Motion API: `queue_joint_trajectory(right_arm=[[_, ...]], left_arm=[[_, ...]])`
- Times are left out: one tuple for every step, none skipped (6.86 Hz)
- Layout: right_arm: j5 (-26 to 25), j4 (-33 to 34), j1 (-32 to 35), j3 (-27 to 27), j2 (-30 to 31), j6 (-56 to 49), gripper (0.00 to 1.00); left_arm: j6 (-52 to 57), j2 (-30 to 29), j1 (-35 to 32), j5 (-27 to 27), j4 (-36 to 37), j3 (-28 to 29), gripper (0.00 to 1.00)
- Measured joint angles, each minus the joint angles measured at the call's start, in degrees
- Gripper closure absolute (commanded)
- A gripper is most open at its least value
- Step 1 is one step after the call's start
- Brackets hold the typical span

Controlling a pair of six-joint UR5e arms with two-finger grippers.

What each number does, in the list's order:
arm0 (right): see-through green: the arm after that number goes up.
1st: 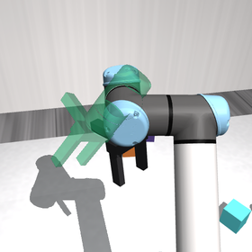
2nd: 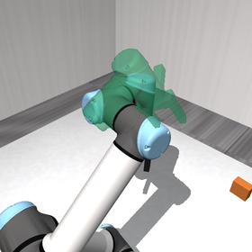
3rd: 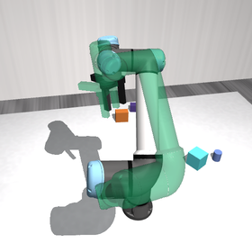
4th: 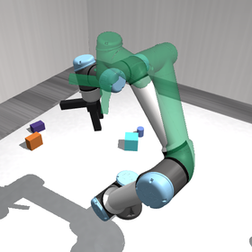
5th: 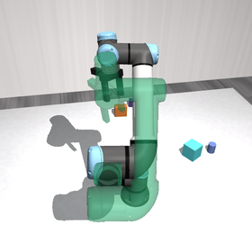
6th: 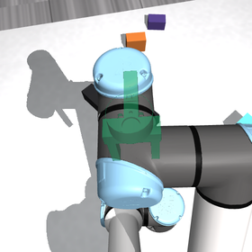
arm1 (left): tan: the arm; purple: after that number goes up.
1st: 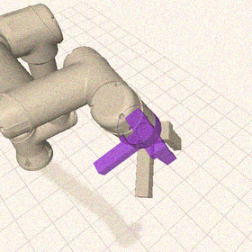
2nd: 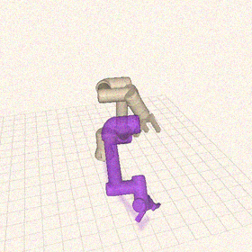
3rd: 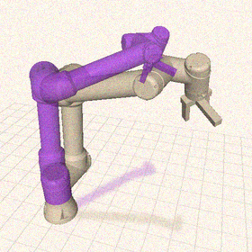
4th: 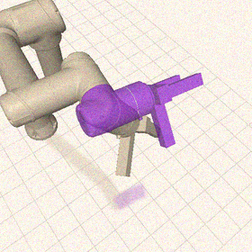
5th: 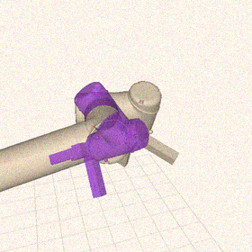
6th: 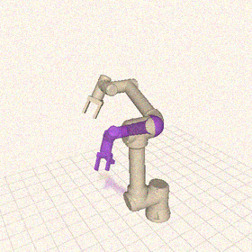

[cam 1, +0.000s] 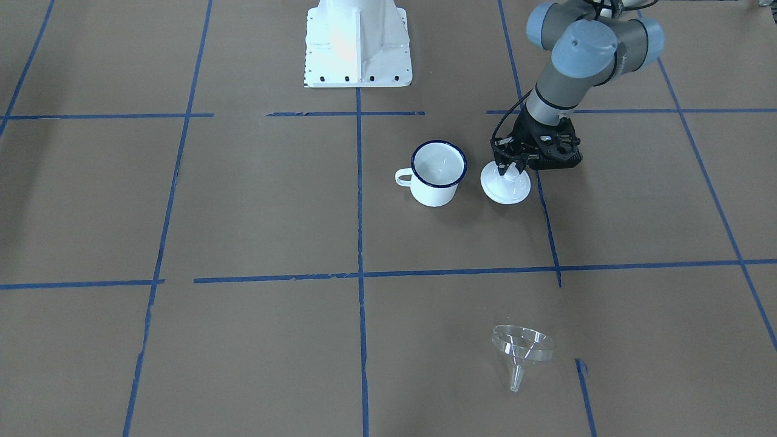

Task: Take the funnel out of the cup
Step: 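Lift the white lid and carry it over the mug with the left gripper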

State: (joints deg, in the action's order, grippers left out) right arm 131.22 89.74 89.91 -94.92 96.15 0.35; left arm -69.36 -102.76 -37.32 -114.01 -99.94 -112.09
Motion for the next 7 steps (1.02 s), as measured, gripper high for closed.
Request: queue_joint_trajectory(right_arm=[[0.0,0.0,0.0,0.0,0.0,0.0,0.00],[0.0,0.0,0.0,0.0,0.0,0.0,0.00],[0.0,0.0,0.0,0.0,0.0,0.0,0.00],[0.0,0.0,0.0,0.0,0.0,0.0,0.00],[0.0,0.0,0.0,0.0,0.0,0.0,0.00],[0.0,0.0,0.0,0.0,0.0,0.0,0.00],[0.0,0.0,0.0,0.0,0.0,0.0,0.00]], left_arm=[[0.1,-0.1,-0.6,-0.1,5.1,-4.7,1.00],[0.1,-1.1,-1.5,-0.1,11.3,-9.2,1.00],[0.0,-4.7,-2.0,-0.3,18.8,-12.3,1.00],[-0.7,-10.5,-2.0,-0.6,26.4,-13.1,1.00],[-2.6,-16.0,-1.7,-1.5,31.6,-12.1,1.00],[-4.8,-20.0,-1.1,-2.4,33.5,-9.3,1.00],[-6.3,-22.6,0.0,-2.7,33.4,-6.1,1.00]])
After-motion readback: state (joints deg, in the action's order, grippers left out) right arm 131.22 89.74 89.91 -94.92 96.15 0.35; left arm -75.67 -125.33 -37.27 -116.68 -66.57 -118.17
